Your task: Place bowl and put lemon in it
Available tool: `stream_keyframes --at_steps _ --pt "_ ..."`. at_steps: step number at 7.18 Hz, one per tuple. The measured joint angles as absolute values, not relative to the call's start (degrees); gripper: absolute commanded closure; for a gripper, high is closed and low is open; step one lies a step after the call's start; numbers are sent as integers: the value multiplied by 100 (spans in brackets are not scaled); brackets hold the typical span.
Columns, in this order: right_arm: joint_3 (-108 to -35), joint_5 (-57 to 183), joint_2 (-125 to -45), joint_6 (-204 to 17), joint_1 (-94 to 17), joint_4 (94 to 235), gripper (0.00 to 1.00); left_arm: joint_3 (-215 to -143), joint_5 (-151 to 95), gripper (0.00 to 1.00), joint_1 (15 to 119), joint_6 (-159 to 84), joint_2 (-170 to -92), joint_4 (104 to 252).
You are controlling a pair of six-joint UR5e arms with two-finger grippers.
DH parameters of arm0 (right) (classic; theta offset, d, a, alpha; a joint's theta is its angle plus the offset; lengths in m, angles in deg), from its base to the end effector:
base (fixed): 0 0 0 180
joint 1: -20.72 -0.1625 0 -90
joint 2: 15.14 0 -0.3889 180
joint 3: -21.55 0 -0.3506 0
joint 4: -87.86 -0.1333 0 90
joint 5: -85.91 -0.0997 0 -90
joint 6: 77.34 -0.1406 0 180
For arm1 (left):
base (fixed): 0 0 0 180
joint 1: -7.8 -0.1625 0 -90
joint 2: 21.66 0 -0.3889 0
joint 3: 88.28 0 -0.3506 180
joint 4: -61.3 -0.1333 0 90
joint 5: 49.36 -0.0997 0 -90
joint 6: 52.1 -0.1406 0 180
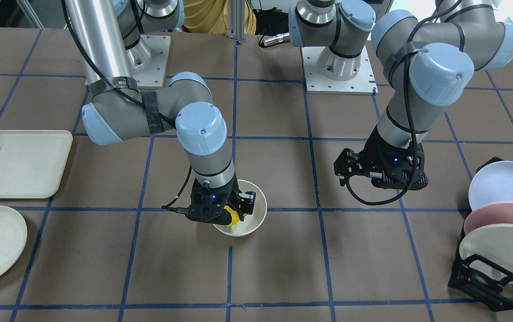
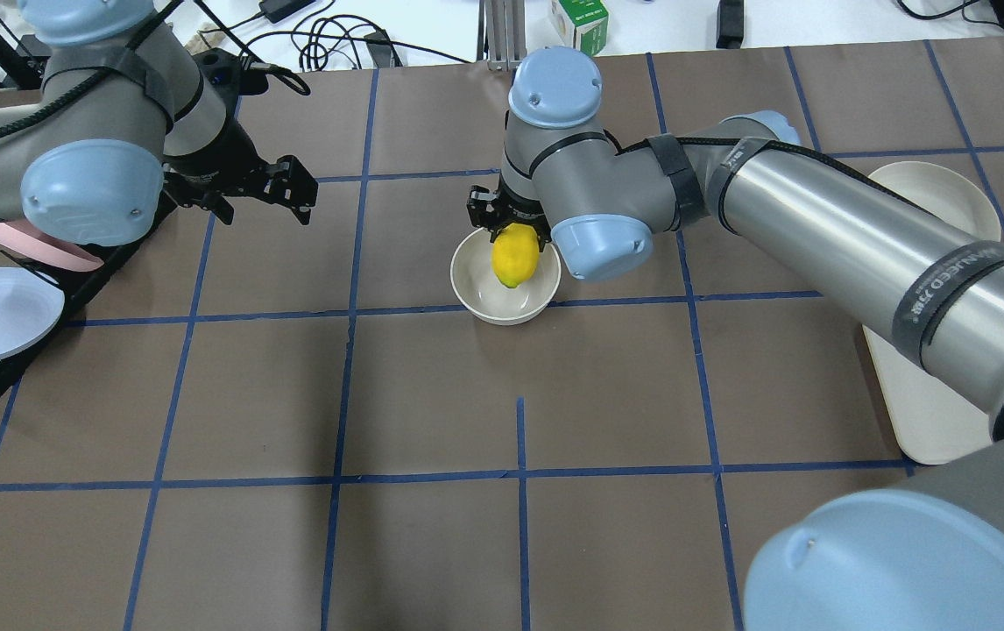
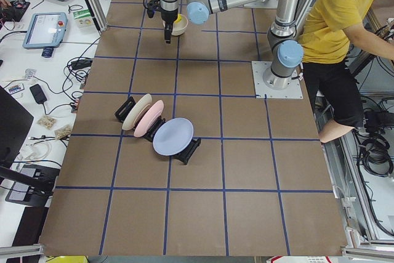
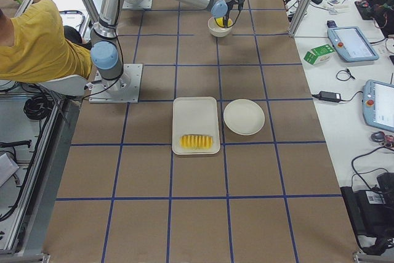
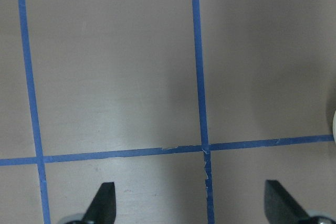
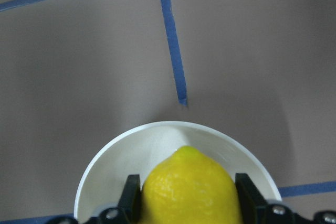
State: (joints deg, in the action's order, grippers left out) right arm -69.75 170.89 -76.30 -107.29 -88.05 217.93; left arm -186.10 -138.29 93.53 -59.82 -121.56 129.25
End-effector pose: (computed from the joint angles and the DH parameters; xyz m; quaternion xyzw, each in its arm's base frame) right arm 0.3352 -0.5337 0.2064 0.0932 0.9909 -0.0608 0.0754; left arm -0.0975 -0.5196 0.3063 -0.0304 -0.9988 0.0385 0.0053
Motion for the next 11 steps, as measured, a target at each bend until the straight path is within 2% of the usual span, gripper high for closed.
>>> stream_keyframes --at_steps 2,4,5,8,11 --pt "-6985 17094 -7495 -10752 -8917 21806 48 -18636 -13825 0 9344 -5983 -12128 12976" --pt "-6988 17113 -7394 -10761 -8981 21809 9 -18633 -13826 0 9347 -5982 -12128 12999" --pt "-6994 17146 -7385 -10767 -8989 21806 0 -18617 -13828 0 9361 -5976 -12120 13061" --pt "-7008 17212 -7422 -10769 -8982 21771 0 -18474 -13829 0 9429 -5824 -11905 13637" --pt "-7014 17296 -7910 -10593 -8704 21282 0 -18030 -13830 0 9453 -5747 -11426 14754"
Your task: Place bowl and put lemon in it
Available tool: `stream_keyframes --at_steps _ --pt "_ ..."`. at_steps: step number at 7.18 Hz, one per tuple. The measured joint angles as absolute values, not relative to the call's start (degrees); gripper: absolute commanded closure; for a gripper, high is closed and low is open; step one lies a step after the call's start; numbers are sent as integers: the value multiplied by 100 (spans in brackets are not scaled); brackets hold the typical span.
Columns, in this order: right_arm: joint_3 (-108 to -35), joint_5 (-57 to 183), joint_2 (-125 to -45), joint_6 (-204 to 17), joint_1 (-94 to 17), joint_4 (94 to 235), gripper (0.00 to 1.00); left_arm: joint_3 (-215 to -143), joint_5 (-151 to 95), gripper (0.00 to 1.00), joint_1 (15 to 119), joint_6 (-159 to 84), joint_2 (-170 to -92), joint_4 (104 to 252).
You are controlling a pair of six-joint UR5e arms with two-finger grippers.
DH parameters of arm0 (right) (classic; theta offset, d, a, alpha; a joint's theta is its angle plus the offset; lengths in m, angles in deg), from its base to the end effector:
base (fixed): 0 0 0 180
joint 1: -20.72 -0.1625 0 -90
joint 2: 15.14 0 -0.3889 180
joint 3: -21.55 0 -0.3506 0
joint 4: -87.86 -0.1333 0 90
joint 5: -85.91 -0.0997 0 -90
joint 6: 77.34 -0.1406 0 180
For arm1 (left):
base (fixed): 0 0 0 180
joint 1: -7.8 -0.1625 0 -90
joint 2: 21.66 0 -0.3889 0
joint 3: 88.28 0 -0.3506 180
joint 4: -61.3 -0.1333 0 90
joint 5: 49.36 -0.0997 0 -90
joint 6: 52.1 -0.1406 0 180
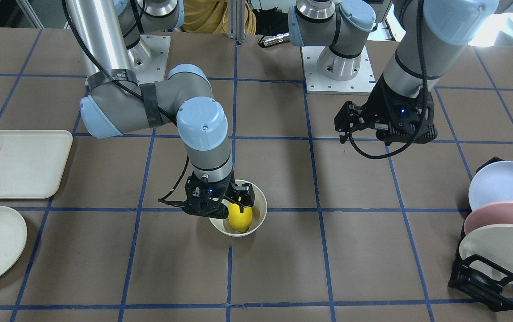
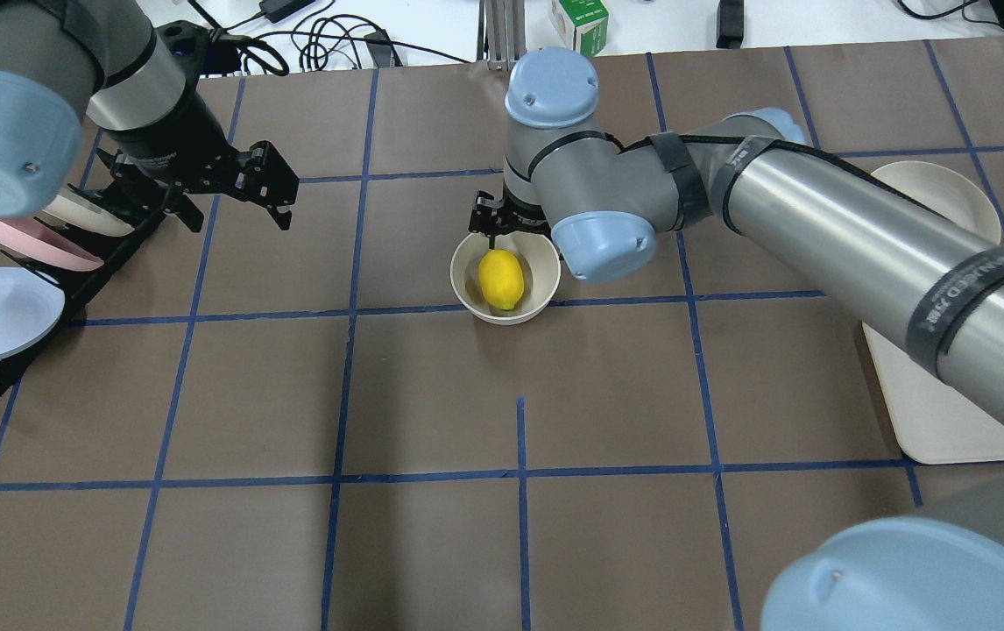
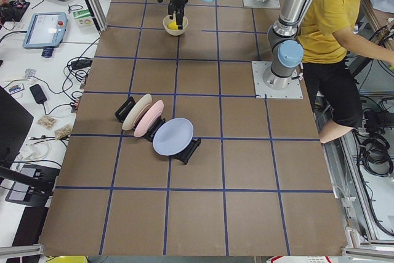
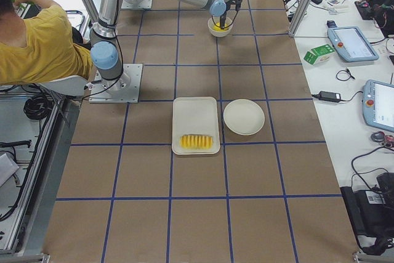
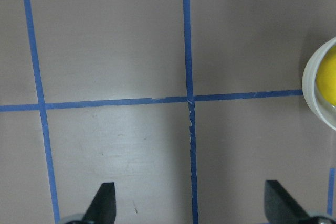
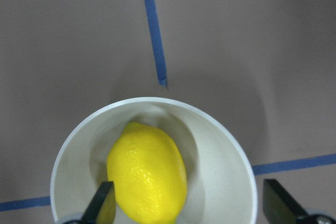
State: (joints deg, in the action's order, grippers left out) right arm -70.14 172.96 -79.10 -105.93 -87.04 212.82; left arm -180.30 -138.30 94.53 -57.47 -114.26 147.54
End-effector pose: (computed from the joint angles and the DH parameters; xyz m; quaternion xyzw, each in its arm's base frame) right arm 0.3161 -0.5263 0.2220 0.0925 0.9934 -0.0478 0.0484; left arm -0.1092 -0.4717 0.3807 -0.0183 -0.9998 -0.0068 0.0098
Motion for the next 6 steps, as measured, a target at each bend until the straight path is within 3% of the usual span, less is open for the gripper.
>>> stream_keyframes --at_steps 3,6 --pt "-7183 17325 -8573 -10107 -7894 20960 0 -17964 -13837 0 9499 -5752 -11151 15001" --pt "-8237 17679 -9914 -9381 -7485 20498 0 -17953 -13874 0 9644 -5746 -11063 15046"
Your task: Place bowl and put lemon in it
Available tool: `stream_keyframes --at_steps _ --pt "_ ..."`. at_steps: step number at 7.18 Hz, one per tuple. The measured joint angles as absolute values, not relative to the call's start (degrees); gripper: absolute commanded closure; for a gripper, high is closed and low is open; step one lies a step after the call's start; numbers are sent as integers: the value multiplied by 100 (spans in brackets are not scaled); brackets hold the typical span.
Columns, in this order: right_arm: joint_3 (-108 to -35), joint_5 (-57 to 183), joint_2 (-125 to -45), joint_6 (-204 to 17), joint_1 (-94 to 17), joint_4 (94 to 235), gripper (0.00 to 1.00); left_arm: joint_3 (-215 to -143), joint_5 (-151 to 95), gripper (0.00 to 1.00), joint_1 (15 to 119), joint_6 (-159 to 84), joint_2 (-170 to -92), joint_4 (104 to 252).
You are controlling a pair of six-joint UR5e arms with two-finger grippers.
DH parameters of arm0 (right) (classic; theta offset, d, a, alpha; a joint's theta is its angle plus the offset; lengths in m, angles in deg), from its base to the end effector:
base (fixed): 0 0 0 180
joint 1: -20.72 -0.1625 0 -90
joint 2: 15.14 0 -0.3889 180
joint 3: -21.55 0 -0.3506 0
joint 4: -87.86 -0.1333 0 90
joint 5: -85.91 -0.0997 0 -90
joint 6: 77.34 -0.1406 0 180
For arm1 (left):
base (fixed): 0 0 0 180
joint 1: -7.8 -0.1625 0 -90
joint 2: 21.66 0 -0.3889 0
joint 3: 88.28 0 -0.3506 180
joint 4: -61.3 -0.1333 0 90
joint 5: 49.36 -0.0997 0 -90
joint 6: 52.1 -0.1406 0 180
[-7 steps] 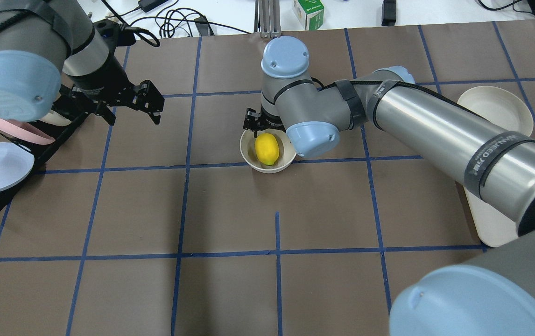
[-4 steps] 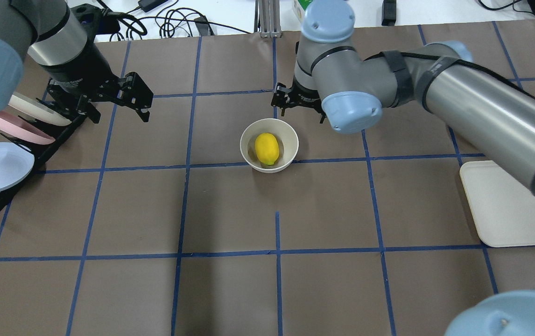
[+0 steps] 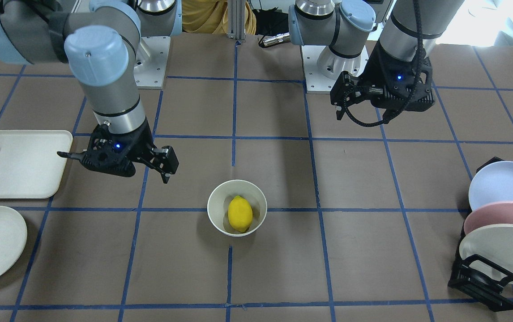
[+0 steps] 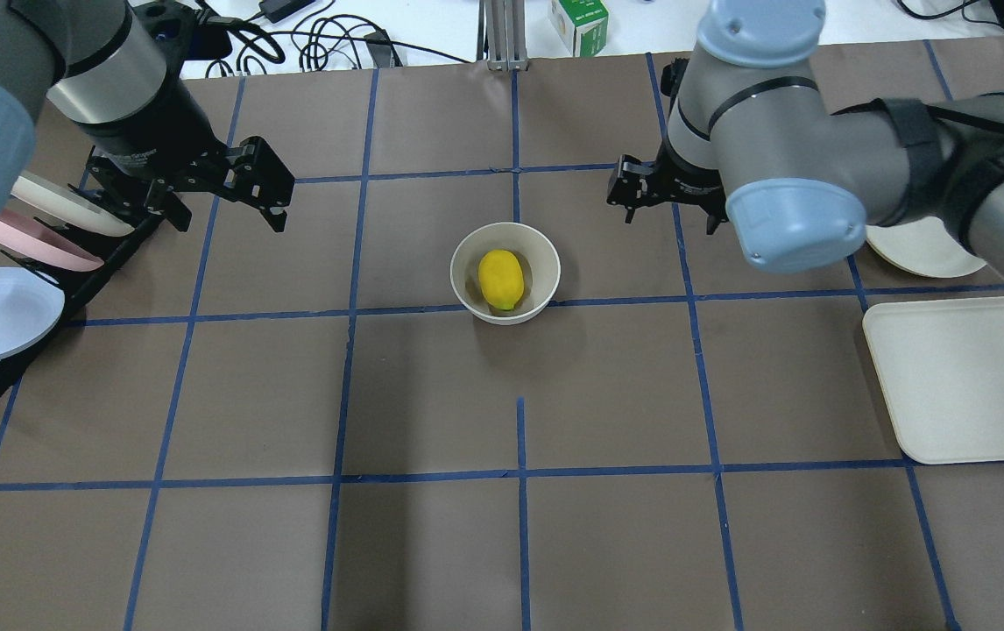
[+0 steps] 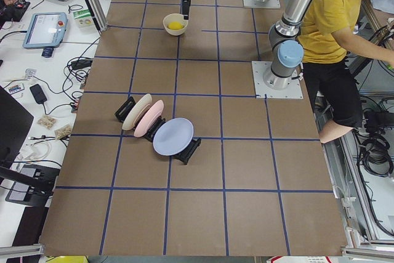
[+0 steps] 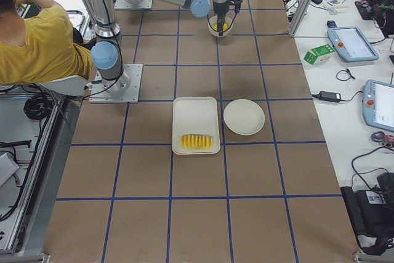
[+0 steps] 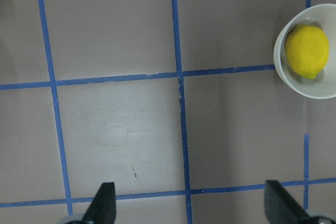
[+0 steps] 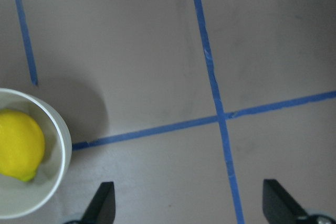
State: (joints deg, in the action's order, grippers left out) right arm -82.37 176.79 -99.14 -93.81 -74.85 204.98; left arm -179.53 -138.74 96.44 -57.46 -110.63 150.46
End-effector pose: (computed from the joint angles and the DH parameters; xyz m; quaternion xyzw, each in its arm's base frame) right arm 0.1778 -0.4718 0.3028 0.0953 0.9934 -0.0631 0.0045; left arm -0.1242 -0.4479 0.4105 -0.0349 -0.9994 0.0057 0.0051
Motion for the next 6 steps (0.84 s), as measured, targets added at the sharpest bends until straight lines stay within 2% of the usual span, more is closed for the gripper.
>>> stream_keyframes --at_steps 1,3,6 --pt "-8485 17692 -10433 -9238 -7416 20058 0 -17944 -13863 0 9647 -5746 -11055 15047" --pt "-8342 17687 -11176 -9040 -7362 18621 0 -17939 -13866 0 9625 -5750 -11089 15033" --pt "-7470 17574 -11277 -8863 -7350 17674 0 -17920 -13866 0 9633 -5748 -11112 15041"
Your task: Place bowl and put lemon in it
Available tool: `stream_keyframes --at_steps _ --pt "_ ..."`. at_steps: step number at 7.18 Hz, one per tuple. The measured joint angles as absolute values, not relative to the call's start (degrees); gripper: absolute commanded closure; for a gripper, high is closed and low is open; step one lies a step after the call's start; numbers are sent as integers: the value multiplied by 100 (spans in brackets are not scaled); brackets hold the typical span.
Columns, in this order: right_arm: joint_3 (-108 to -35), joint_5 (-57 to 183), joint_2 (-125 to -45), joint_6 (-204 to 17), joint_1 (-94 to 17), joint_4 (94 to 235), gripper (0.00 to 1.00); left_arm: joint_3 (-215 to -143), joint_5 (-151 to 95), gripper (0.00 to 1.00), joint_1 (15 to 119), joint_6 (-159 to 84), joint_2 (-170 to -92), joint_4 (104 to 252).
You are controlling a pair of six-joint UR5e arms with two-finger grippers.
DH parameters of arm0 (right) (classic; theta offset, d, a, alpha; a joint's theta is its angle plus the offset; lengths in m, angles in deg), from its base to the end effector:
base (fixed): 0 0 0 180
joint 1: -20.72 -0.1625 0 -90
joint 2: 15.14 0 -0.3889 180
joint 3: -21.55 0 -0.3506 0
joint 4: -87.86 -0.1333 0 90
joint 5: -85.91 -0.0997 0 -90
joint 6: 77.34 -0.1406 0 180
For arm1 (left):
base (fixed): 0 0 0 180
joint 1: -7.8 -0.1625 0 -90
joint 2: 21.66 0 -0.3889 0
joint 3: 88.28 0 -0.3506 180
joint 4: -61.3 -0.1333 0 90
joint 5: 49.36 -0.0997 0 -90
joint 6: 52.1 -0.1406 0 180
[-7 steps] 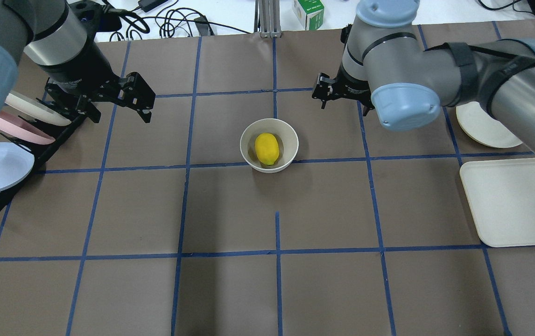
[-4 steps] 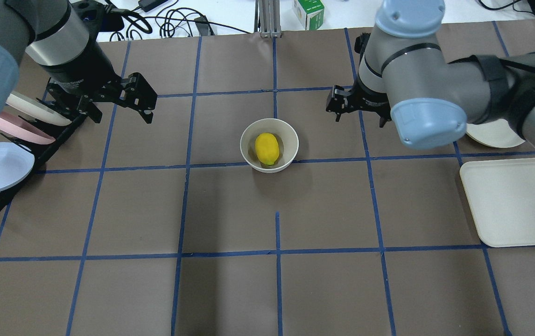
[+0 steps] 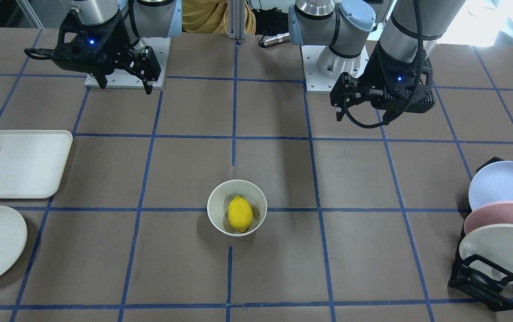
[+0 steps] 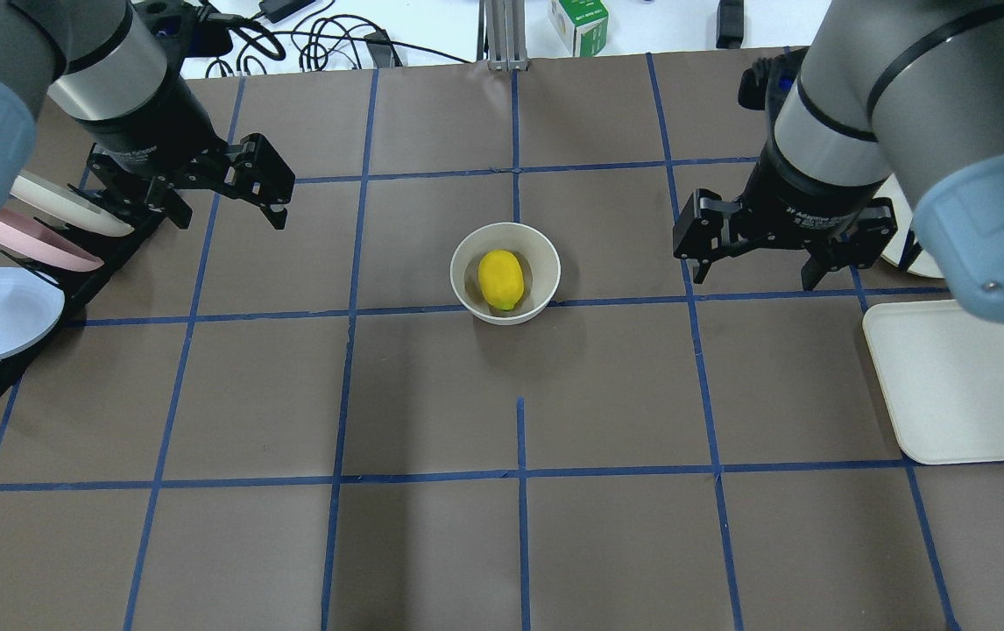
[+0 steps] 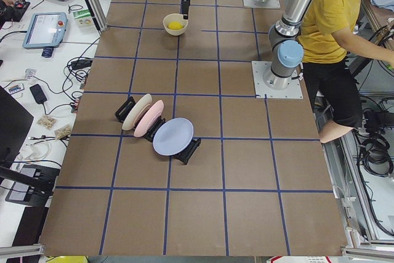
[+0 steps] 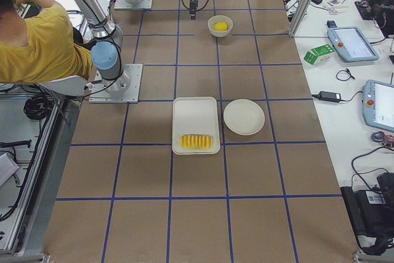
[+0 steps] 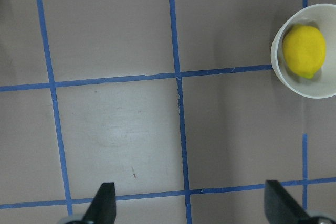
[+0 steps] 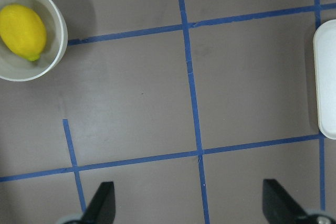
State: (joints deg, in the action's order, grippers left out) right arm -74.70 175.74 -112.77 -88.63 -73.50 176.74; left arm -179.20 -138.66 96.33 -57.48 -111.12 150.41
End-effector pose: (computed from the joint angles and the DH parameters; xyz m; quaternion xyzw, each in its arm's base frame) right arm 0.1627 -0.3883 0.4163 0.0617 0.9981 -0.0020 0.0018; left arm -0.1235 -0.4512 0.4094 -0.0341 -0.9994 0.0048 0.0058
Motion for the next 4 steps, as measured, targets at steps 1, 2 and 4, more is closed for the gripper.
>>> stream_keyframes --at_steps 1,2,4 --pt "-7226 17540 -11217 -8855 -7350 17473 0 -17918 -13863 0 9639 -5747 -11096 15046" --pt "-7071 17516 -11180 -8844 -7340 17291 0 -17924 -13858 0 9648 -5731 -11079 15051" --pt "-7019 17530 -11149 -8684 -7285 17241 0 -17932 -13847 0 9662 -5691 -11060 15056"
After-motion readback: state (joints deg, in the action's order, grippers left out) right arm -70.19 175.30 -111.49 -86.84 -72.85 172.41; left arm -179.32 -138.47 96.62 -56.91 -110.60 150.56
